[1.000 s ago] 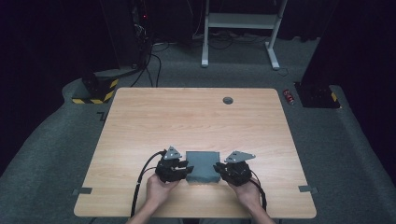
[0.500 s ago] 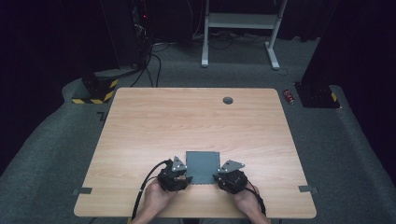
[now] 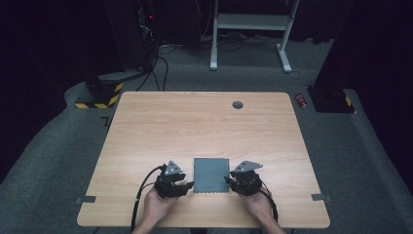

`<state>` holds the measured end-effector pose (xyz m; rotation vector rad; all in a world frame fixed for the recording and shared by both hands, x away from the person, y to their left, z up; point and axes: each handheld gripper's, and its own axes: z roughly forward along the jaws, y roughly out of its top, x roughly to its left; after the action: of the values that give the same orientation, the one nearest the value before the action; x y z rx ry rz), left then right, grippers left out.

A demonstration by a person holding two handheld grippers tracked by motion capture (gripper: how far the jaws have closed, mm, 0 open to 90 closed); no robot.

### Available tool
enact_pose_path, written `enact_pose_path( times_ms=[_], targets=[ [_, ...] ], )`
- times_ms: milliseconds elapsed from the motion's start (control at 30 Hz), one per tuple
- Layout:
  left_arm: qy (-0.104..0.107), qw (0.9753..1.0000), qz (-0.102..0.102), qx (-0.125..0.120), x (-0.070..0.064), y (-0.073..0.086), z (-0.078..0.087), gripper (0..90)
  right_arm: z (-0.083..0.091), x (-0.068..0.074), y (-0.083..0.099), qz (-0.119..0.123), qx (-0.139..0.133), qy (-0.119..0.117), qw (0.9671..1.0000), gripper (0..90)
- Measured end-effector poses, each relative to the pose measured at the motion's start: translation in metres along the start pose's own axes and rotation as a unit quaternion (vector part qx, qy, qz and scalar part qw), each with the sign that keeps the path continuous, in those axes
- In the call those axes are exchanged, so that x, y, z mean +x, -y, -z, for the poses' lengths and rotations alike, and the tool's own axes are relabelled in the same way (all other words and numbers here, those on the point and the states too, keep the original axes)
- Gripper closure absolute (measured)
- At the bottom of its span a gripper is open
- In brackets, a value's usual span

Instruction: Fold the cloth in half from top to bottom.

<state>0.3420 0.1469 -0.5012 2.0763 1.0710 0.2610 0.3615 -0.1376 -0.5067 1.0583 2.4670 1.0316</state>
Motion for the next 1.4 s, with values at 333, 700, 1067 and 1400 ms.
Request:
enact_pose_path(
  times_ms=[333,700,1067,1400],
  targets=[
    [-0.042,0.999,0.012,0.001,0.008,-0.038,-0.039,46.7,-0.022,-0.025,-0.032,-0.046,-0.013,0.026,0.9985,65.0],
    [-0.083,0.996,0.005,0.033,0.022,-0.045,-0.057,48.6,-0.044,-0.031,-0.04,-0.043,0.022,0.047,0.9977,62.1],
    [-0.065,0.9962,-0.023,0.053,0.029,-0.057,-0.061,86.4,-0.05,-0.029,-0.051,-0.006,0.042,0.048,0.998,88.5],
    [-0.077,0.9967,0.002,0.027,0.028,-0.055,-0.051,56.8,-0.049,-0.034,-0.055,-0.027,0.025,0.06,0.9975,77.2]
  ],
)
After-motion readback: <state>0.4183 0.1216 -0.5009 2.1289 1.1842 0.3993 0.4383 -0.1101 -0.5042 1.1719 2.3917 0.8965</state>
